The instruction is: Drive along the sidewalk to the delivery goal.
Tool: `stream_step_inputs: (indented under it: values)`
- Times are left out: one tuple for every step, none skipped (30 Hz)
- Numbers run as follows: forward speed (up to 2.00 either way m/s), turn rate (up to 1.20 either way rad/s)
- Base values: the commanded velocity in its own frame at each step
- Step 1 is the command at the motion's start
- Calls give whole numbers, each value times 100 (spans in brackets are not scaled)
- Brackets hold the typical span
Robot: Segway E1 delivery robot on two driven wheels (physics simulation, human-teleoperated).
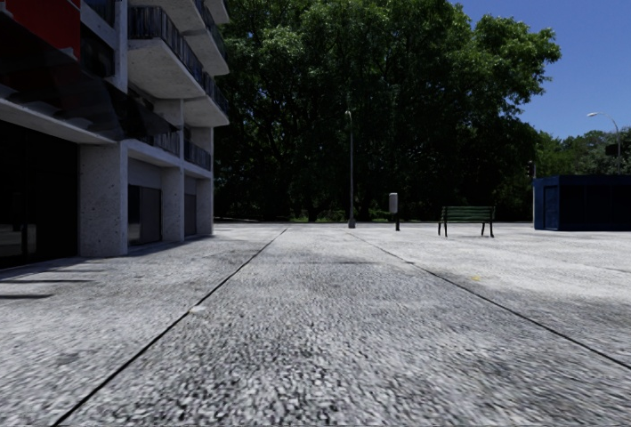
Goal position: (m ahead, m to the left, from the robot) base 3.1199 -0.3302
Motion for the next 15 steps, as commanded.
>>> stream_step_inputs:
  values:
    - [200,0]
    - [200,0]
    - [200,0]
    - [200,0]
    - [200,0]
    - [200,0]
    - [200,0]
    - [200,0]
    - [200,0]
    - [200,0]
    - [200,0]
    - [200,0]
    - [200,0]
    - [200,0]
    - [200,0]
